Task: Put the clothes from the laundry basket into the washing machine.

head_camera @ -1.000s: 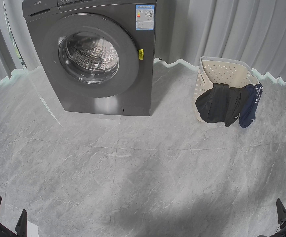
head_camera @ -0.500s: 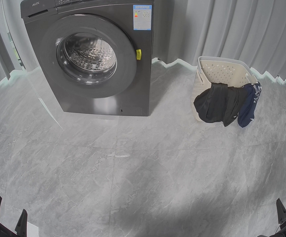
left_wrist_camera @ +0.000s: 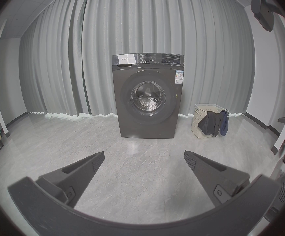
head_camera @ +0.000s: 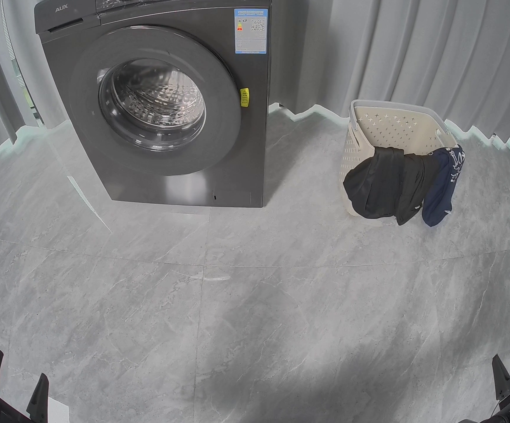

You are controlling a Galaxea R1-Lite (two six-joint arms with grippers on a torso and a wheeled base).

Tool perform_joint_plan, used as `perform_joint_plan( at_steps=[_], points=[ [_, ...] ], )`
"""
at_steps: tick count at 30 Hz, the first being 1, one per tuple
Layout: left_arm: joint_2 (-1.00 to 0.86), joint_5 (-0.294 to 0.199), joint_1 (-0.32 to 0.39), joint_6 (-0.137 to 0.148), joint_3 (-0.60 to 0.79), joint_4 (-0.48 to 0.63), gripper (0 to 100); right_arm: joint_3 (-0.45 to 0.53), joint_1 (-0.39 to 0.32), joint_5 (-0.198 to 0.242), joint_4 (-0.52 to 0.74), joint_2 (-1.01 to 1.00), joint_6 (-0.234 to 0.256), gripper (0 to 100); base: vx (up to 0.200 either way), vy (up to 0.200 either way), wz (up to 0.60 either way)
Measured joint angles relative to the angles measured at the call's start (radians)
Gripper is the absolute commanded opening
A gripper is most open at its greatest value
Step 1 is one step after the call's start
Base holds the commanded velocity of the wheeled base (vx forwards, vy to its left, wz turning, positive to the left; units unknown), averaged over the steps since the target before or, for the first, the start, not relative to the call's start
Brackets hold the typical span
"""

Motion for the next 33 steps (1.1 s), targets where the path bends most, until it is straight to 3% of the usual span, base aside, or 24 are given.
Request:
perform_joint_plan(
  at_steps=[10,19,29,33],
  points=[
    [0.0,0.0,0.0,0.001,0.0,0.0,100,0.0,-0.001,0.001,0.0,0.0,0.0,100,0.0,0.0,0.0],
    [0.0,0.0,0.0,0.001,0.0,0.0,100,0.0,0.0,0.003,0.0,0.0,-0.001,100,0.0,0.0,-0.6],
    [0.0,0.0,0.0,0.0,0.0,0.0,100,0.0,0.0,0.002,0.0,0.0,0.0,100,0.0,0.0,0.0],
    [0.0,0.001,0.0,-0.001,0.0,0.0,100,0.0,-0.001,0.002,0.0,0.0,0.0,100,0.2,0.0,0.0]
  ],
)
